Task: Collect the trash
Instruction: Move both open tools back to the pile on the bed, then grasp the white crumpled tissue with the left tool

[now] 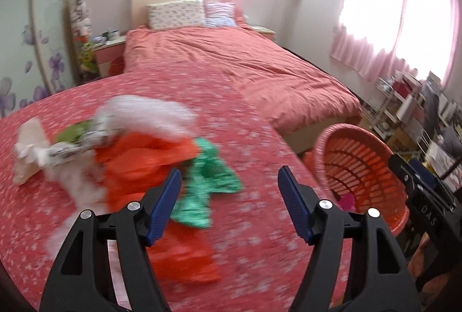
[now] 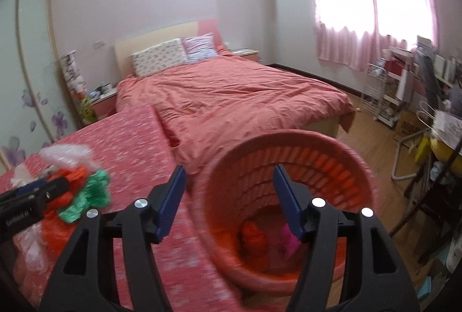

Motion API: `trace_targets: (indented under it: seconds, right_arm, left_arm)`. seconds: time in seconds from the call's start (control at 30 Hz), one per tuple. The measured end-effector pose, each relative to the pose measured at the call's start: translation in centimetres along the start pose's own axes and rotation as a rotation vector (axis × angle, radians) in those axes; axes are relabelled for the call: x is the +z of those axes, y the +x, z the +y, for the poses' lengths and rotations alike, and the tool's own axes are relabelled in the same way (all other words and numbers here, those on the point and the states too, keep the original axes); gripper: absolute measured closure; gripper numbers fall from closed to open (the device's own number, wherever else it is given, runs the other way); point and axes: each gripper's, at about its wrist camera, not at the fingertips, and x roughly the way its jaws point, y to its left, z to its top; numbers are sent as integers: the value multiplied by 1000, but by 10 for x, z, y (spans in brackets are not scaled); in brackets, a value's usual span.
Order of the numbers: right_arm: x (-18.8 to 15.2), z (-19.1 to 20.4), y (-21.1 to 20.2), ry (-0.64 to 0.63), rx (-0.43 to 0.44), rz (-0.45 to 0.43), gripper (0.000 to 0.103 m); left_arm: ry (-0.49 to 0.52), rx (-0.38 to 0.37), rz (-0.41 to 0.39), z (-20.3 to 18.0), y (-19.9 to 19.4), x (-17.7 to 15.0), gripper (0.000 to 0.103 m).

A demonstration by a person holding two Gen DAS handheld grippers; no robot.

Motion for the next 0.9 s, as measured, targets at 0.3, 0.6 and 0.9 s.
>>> trace_targets:
  seconds: [0.3, 0.6, 0.9]
  right_arm:
    - [-6, 68, -7, -88, 99, 18, 42]
    - [-18, 113, 3, -141, 142, 57, 42]
    - [-19, 141, 17, -162, 144, 79, 42]
  left_arm:
    - [-126, 175, -55, 106, -26, 3, 31]
    - [-303, 354, -45, 229, -23, -9, 24]
    - [-320, 378, -6, 262, 13, -5, 16]
